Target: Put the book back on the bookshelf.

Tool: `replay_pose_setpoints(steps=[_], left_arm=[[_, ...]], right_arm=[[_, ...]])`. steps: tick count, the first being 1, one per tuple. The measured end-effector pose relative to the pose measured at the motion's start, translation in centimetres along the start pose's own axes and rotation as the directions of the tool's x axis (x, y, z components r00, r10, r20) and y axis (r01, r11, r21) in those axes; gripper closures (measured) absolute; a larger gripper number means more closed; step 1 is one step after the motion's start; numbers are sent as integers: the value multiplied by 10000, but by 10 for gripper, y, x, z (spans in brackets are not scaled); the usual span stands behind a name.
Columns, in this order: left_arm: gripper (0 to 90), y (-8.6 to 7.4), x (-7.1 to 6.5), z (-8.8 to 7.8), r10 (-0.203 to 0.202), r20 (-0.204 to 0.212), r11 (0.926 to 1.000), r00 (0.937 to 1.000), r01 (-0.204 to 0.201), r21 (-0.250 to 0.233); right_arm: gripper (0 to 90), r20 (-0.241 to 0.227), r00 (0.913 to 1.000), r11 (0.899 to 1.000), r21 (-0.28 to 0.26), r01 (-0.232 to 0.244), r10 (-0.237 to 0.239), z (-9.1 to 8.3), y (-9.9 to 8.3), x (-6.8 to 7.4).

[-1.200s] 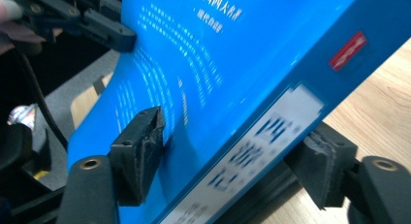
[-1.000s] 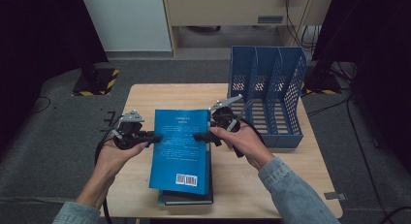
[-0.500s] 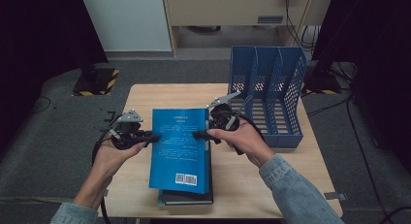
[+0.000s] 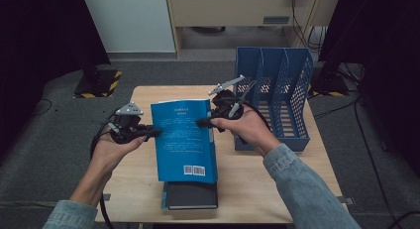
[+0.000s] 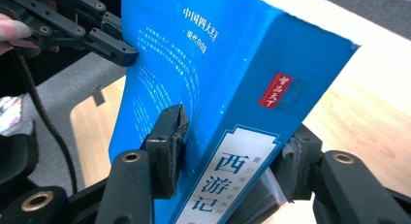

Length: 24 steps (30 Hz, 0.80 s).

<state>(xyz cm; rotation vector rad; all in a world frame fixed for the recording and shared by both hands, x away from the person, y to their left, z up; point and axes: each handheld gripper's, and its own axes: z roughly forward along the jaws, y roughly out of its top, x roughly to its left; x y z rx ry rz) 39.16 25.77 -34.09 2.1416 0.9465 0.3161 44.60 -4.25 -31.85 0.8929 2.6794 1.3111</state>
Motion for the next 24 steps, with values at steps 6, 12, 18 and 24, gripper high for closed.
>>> replay_pose_setpoints(steps=[6, 12, 18, 24], left_arm=[[762, 8, 8, 6, -98, -13, 10000, 10000, 98, -16], [763, 19, 11, 9, 152, -154, 9998, 9998, -150, 135], [764, 30, 19, 14, 92, -107, 9999, 9999, -91, 110], [765, 38, 27, 17, 202, -186, 9995, 9996, -197, 254]], right_arm=[[523, 180, 9998, 9997, -243, -98, 103, 1, 6, -8], [537, 341, 9994, 9987, -502, -38, 55, -2, 10, -14], [552, 466, 9988, 9967, -801, -111, 149, -3, 14, -21], [558, 504, 9984, 9962, -842, -202, 246, -1, 20, -28]])
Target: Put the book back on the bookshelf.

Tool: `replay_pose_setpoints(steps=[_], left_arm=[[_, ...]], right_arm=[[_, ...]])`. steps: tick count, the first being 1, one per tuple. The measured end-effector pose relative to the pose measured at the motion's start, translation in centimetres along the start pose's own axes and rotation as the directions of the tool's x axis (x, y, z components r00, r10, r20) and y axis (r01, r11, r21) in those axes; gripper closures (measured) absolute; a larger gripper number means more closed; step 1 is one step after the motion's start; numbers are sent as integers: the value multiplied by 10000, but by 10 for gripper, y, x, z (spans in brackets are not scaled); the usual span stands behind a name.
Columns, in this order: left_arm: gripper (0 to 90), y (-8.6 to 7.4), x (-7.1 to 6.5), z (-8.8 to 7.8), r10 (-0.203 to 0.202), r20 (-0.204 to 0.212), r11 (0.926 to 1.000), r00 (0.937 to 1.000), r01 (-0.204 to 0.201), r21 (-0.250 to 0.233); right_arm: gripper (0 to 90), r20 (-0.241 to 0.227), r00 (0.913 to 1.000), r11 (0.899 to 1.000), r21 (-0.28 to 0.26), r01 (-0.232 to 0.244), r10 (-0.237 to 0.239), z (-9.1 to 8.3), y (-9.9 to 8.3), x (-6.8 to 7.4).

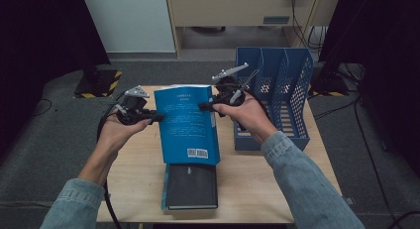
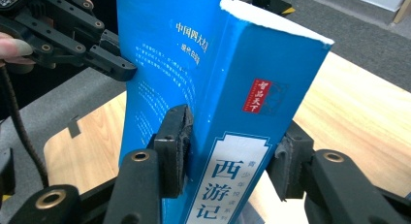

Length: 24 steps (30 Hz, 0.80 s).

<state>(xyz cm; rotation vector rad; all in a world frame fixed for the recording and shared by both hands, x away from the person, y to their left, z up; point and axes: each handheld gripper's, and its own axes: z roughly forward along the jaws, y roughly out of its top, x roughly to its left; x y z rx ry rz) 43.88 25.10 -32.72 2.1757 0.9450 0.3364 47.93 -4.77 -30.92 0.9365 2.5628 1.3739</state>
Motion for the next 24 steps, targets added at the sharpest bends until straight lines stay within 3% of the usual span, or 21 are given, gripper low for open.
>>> replay_pose_setpoints(steps=[6, 11, 16, 24], left_arm=[[766, 3, 11, -1, -146, -58, 9996, 9999, 145, -251], [765, 3, 10, -2, -34, -101, 9997, 9999, 31, -236], [765, 2, -1, -8, 120, -175, 9995, 9998, -125, -299], [768, -9, -25, -25, 326, -327, 9973, 9989, -346, -649]], right_arm=[[574, 76, 10000, 9995, -303, -33, 35, 5, 10, -4], [572, 174, 9998, 9997, -227, 45, -41, 6, 12, -2], [569, 380, 9989, 9995, -154, 268, -262, -2, 6, 7], [573, 677, 9941, 9960, -211, 863, -847, -19, -9, 32]])
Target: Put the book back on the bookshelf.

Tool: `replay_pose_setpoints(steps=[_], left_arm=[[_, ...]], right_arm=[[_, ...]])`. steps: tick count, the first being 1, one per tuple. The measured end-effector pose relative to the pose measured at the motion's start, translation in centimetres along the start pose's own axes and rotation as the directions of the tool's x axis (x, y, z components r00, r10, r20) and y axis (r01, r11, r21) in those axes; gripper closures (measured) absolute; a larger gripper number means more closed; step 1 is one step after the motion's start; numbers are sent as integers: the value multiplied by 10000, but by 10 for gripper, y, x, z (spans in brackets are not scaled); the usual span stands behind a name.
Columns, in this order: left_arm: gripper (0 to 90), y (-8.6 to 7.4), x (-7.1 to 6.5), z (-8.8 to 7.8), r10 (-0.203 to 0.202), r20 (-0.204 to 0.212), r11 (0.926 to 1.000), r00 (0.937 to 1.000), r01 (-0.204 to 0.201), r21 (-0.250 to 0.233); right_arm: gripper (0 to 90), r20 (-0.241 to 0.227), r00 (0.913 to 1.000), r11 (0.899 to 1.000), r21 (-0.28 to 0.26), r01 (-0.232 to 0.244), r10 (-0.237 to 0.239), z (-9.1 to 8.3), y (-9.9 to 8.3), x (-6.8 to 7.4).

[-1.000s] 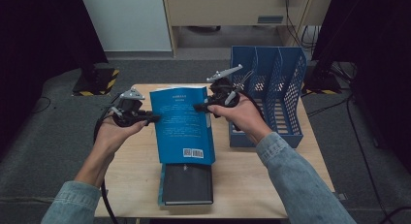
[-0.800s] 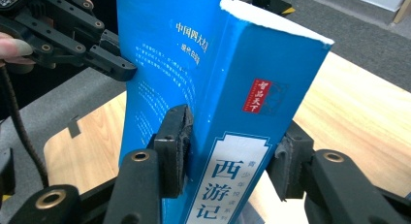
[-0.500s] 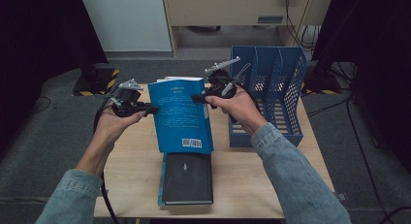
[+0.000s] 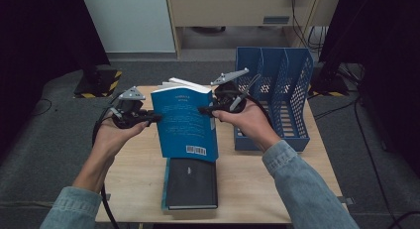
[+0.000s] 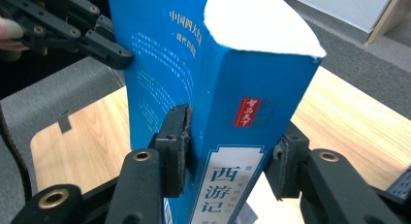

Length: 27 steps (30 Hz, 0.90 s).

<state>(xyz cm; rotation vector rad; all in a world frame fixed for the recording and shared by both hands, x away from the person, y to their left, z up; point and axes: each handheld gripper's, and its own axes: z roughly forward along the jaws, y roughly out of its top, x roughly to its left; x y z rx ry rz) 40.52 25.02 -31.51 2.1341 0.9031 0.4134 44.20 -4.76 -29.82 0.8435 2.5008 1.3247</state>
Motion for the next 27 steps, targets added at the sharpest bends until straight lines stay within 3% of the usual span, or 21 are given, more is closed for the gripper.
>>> replay_pose_setpoints(steps=[5, 8, 16, 27], left_arm=[[768, -5, -18, -11, 471, -193, 9989, 9987, -473, -69], [769, -8, -22, -15, 549, -72, 9984, 9985, -550, -139], [768, -14, -28, -21, 608, 122, 9977, 9981, -604, -296], [757, -18, -30, -22, 447, 198, 9978, 9988, -436, -507]], right_arm=[[566, -62, 9982, 9981, 178, 597, -596, -16, -7, 19], [557, -68, 9978, 9974, 287, 657, -656, -18, -2, 24], [517, -419, 9898, 9869, 820, 1389, -1358, -16, 16, 35], [527, -893, 9827, 9782, 1165, 1720, -1622, -9, 23, 39]])
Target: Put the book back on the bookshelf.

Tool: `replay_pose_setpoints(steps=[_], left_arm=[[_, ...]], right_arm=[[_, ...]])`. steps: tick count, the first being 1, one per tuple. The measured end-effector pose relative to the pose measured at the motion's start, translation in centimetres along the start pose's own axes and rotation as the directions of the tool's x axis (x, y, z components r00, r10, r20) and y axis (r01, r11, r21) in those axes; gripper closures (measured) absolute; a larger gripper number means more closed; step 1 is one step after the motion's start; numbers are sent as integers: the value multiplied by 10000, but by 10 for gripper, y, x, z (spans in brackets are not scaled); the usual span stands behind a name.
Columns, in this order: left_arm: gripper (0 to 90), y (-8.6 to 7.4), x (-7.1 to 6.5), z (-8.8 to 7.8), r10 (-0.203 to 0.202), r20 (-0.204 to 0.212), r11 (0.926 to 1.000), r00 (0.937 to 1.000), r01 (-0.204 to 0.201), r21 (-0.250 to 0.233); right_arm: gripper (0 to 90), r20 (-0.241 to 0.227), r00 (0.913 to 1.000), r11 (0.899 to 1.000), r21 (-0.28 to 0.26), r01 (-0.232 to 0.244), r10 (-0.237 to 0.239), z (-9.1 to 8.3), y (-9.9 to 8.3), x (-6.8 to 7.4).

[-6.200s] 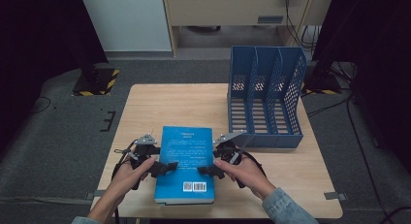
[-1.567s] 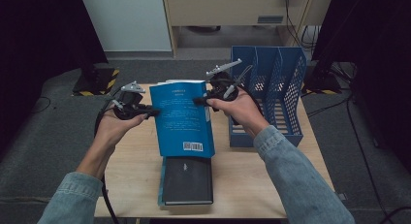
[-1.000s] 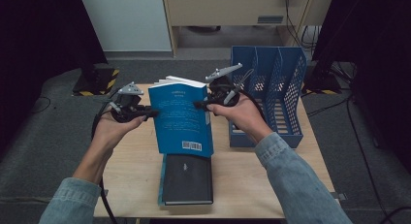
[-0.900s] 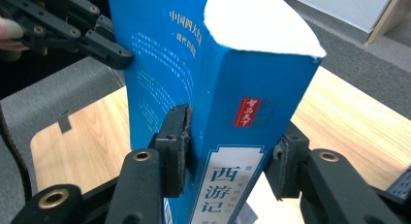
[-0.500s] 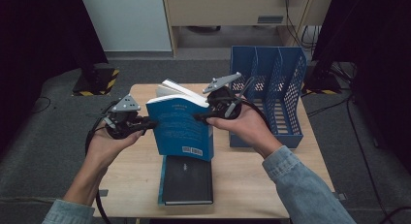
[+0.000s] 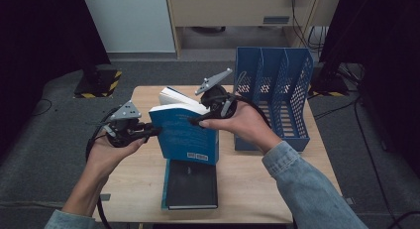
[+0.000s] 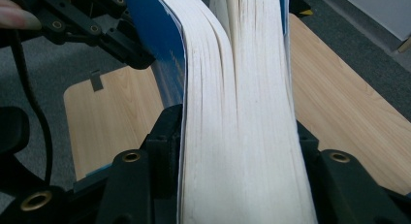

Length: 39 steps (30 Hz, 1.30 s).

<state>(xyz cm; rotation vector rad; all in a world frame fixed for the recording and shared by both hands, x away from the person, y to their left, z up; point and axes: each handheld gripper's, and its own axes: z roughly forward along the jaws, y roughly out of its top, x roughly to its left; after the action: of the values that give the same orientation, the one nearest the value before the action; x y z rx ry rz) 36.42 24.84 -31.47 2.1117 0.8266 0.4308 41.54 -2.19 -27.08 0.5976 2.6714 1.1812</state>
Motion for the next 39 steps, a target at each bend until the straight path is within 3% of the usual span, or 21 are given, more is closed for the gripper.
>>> replay_pose_setpoints(steps=[10, 14, 15, 16, 17, 19, 20, 22, 24, 27, 28, 29, 30, 31, 33, 34, 39], left_arm=[[718, -1, 2, 5, -224, -335, 9994, 9992, 215, -277], [564, -8, 2, 4, -488, -751, 9964, 9960, 433, -733], [540, -16, 1, 4, -507, -1323, 9968, 9899, 419, -688], [494, -16, 1, 4, -507, -1323, 9968, 9899, 419, -688], [460, -27, 2, 6, -806, -1720, 9961, 9818, 733, -484], [409, -34, 2, 7, -926, -1800, 9951, 9793, 848, -504], [407, -50, 2, 9, -1300, -1737, 9905, 9762, 1200, -666], [396, -57, 1, 11, -1444, -1757, 9884, 9738, 1333, -734], [366, -73, 0, 16, -1679, -1899, 9848, 9674, 1557, -773], [352, -95, 5, 25, -2166, -1979, 9760, 9560, 2078, -646], [339, -109, 8, 32, -2439, -2144, 9698, 9458, 2391, -484], [333, -109, 8, 32, -2439, -2144, 9698, 9458, 2391, -484], [332, -122, 12, 37, -2767, -2155, 9607, 9365, 2743, -417], [333, -122, 12, 37, -2767, -2155, 9607, 9365, 2743, -417], [326, -137, 15, 44, -2928, -2342, 9545, 9271, 2977, -146], [318, -137, 15, 44, -2928, -2342, 9545, 9271, 2977, -146], [260, -151, 20, 52, -2952, -2761, 9487, 9146, 3149, 289]], right_arm=[[555, -184, 9998, 9998, 175, 66, -63, 2, 0, 0], [555, -279, 9996, 9998, 196, 47, -42, 5, -1, -2], [555, -222, 9998, 9998, 199, 29, -25, 6, 0, -2], [555, -222, 9998, 9998, 199, 29, -25, 6, 0, -2], [554, -294, 9996, 9998, 215, -19, 25, 7, 0, -3], [554, -302, 9995, 9998, 222, -15, 22, 7, 0, -4], [554, -293, 9996, 9996, 293, -30, 38, 7, 1, -3], [553, -289, 9996, 9995, 327, -36, 46, 7, 1, -3], [550, -313, 9995, 9993, 369, 12, 0, 7, 2, -3], [548, -309, 9995, 9990, 438, 42, -28, 8, 2, -2], [549, -294, 9995, 9986, 529, 82, -66, 8, 3, -1], [552, -301, 9995, 9982, 593, 105, -87, 8, 3, -1], [557, -313, 9995, 9979, 634, 122, -102, 8, 3, 0], [560, -324, 9994, 9977, 667, 138, -117, 8, 3, 0], [567, -321, 9994, 9974, 717, 118, -95, 7, 3, -1], [567, -321, 9994, 9974, 717, 118, -95, 7, 3, -1], [577, -364, 9992, 9967, 794, 188, -160, 7, 4, -2]])
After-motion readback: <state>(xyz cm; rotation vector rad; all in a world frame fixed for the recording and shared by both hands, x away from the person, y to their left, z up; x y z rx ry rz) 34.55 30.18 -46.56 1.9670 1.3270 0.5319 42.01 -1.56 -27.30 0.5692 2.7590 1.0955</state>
